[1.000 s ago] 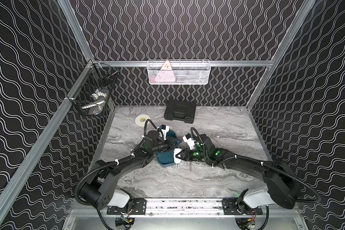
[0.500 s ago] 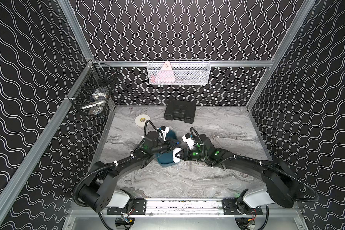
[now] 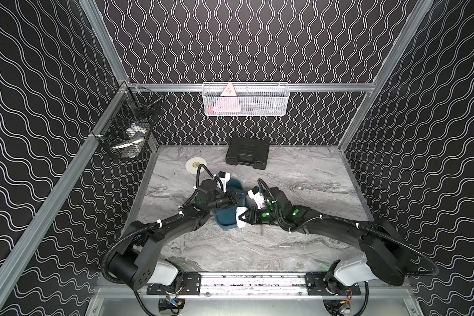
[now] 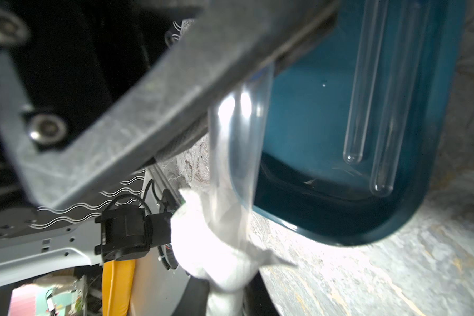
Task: Wipe the exteriors of test tubes
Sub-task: Wipe the dirt from the test tube.
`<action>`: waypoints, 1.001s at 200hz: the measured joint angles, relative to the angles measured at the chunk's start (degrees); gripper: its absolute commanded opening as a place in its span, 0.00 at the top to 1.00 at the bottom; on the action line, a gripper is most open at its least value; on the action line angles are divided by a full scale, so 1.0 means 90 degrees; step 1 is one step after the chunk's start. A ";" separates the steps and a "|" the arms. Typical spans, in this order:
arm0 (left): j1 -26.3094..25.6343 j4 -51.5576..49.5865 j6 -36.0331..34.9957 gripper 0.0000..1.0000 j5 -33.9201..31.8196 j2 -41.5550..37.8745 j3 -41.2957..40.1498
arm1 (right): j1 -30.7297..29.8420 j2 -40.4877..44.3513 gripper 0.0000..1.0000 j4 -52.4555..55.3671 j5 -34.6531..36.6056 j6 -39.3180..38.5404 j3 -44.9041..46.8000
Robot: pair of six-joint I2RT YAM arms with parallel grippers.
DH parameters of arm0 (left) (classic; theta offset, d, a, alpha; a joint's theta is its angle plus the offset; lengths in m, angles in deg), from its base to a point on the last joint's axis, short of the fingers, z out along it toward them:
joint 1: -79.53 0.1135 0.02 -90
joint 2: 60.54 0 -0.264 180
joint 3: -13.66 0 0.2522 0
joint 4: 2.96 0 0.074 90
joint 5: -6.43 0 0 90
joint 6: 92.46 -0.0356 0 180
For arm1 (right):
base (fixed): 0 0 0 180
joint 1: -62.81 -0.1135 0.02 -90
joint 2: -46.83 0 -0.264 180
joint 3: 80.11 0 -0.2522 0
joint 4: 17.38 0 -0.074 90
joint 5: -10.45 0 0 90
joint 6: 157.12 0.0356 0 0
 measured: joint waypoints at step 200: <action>0.0129 -0.0087 0.0109 0.86 0.0238 0.0073 -0.0022 | -0.0517 -0.0002 0.83 -0.0554 0.0328 0.0277 0.0403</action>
